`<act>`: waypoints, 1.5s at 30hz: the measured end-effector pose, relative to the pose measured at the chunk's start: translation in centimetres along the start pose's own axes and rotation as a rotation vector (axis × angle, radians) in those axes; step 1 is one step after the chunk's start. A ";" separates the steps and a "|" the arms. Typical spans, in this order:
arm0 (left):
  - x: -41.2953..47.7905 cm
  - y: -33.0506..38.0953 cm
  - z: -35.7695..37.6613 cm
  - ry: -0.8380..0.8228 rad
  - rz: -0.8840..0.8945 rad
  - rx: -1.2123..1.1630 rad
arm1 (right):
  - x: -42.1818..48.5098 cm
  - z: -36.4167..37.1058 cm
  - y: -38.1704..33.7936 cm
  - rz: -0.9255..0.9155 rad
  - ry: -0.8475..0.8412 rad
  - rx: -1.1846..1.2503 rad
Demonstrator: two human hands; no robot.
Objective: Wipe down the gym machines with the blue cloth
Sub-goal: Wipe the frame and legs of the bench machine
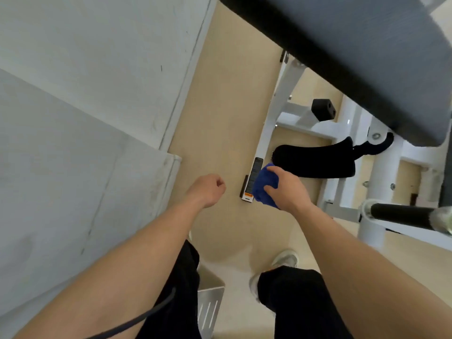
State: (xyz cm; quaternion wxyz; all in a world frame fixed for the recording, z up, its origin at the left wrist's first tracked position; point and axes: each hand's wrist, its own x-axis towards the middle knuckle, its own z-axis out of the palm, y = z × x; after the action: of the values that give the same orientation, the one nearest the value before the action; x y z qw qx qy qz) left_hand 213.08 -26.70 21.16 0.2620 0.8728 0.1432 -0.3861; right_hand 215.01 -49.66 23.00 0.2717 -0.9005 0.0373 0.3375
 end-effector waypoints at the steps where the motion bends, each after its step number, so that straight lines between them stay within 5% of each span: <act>1: 2.5 -0.6 0.9 0.010 0.012 0.004 | 2.3 1.4 0.9 -0.008 0.006 -0.010; 13: 28.3 -2.2 13.1 0.147 0.283 -0.065 | 25.8 14.0 14.1 -0.071 0.239 0.027; 19: 38.3 0.0 14.9 0.320 0.492 -0.099 | 34.3 14.7 17.5 -0.222 0.467 0.020; 23: 43.3 1.8 15.7 0.274 0.648 -0.181 | 38.6 14.7 18.1 -0.320 0.485 0.001; 28: 45.7 2.9 16.2 0.298 0.665 -0.029 | 41.4 16.0 19.7 -0.362 0.400 -0.241; 33: 44.1 0.6 18.3 0.256 0.629 -0.138 | 38.8 18.2 20.3 -0.376 0.506 -0.284; 41: 43.6 -1.2 17.2 0.217 0.642 -0.158 | 38.0 18.1 21.3 -0.365 0.534 0.087; 45: 43.6 -1.4 16.7 0.451 0.622 -0.181 | 38.3 17.1 20.7 -0.385 0.590 0.090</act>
State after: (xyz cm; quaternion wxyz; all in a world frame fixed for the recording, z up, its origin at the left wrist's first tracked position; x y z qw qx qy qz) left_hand 231.25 -32.99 -21.37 0.4045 0.9107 -0.0406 -0.0729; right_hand 229.23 -53.99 -21.32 0.3470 -0.9369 -0.0413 0.0034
